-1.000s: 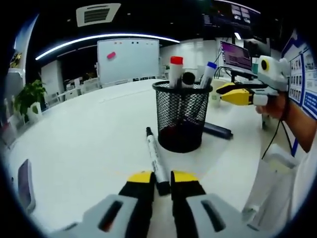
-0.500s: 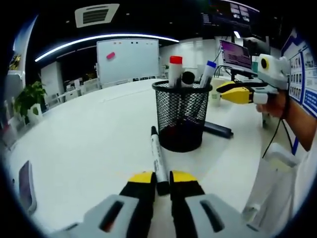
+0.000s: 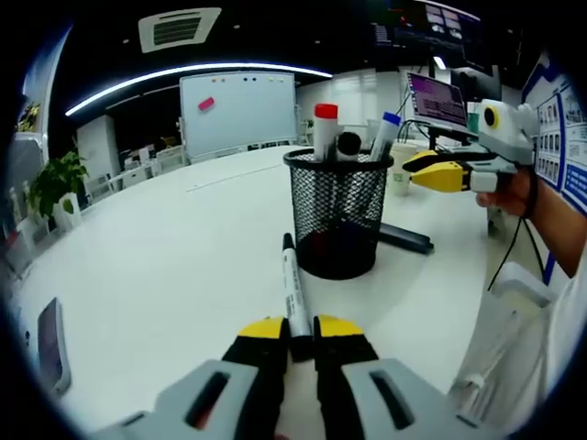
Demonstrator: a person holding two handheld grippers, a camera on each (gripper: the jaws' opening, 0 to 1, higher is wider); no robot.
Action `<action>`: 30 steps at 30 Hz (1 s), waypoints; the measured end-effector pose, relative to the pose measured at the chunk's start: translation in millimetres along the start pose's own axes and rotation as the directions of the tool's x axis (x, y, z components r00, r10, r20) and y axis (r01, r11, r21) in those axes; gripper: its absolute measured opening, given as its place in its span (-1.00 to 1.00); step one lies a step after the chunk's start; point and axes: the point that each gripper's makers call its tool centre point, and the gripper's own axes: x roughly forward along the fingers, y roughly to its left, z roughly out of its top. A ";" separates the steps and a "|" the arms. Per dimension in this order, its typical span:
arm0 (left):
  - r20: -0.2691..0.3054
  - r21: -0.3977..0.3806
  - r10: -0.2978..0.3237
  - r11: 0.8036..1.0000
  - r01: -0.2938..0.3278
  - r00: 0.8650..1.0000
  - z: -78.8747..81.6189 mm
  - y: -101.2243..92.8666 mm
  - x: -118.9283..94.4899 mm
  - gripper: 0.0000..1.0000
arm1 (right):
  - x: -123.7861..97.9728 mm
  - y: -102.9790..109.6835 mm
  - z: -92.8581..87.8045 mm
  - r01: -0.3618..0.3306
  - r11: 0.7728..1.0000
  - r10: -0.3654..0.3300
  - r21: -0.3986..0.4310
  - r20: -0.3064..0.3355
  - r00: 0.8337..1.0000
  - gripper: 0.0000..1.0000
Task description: Place the scattered laser pointers and whiteboard markers into the pen holder and stack the scattered paper cups together
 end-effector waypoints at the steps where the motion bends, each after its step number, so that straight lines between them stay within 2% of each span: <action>1: 0.002 -0.003 -0.001 1.000 0.001 1.000 0.1 0.0 -0.2 -0.75 | 0.0 0.1 0.1 0.000 1.000 0.000 0.000 0.000 1.000 -0.60; 16: 0.030 0.002 0.018 1.000 -0.018 0.999 5.5 4.8 -2.4 -0.77 | 0.3 0.1 -0.8 0.001 1.000 -0.001 -0.001 -0.003 1.000 -0.60; 30: 0.097 0.008 0.030 1.000 -0.030 0.995 21.8 6.2 -8.4 -0.77 | 0.2 -0.3 -1.3 0.003 1.000 -0.003 -0.003 -0.006 1.000 -0.60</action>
